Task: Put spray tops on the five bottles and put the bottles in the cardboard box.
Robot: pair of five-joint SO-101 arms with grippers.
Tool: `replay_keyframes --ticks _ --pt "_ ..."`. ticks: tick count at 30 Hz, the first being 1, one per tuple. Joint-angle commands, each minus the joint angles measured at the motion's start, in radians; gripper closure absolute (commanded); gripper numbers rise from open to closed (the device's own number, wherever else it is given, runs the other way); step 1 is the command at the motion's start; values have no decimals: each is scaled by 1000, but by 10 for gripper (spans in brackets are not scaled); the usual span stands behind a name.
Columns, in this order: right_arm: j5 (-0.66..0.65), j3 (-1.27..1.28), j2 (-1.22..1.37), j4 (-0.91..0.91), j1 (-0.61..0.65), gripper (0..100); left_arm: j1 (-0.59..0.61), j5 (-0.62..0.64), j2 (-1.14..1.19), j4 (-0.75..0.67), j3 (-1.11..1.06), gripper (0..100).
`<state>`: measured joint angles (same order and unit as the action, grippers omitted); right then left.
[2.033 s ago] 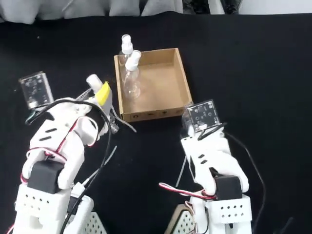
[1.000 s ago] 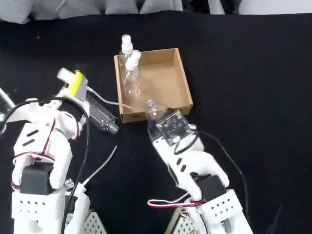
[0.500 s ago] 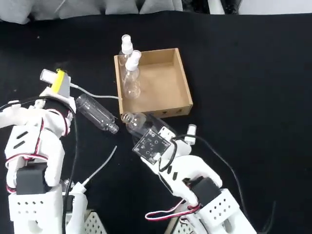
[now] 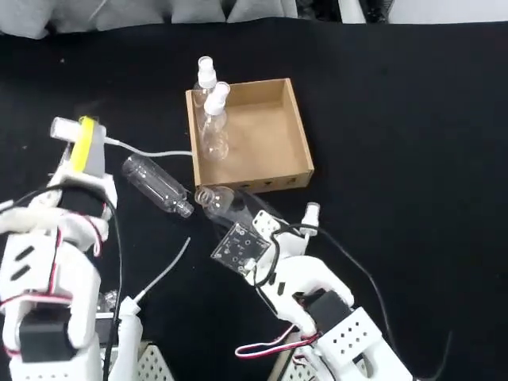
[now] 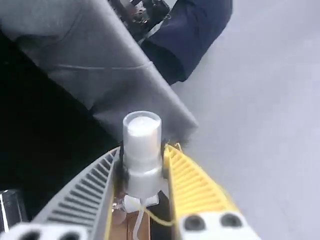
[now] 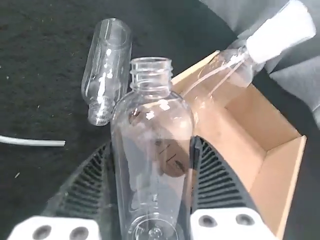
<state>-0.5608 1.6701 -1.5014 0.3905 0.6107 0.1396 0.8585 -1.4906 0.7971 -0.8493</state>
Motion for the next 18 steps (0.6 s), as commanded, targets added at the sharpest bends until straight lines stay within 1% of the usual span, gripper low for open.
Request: replay_keyframes --ticks 1,5,9,11,14,18 --pt "-17 -5 -22 -43 15 920 12 0 -11 3 5 971" --pt "-18 4 -22 -95 14 921 7 -58 -20 21 7 971" --pt "-20 24 -22 -160 14 921 2 -63 -21 66 18 971" --pt "-20 24 -22 -166 14 921 7 -69 -21 66 13 971" --pt "-20 24 -22 -167 14 921 -1 -141 -21 66 12 971" --pt "-20 24 -22 -164 14 921 -1 -149 -23 68 16 971"
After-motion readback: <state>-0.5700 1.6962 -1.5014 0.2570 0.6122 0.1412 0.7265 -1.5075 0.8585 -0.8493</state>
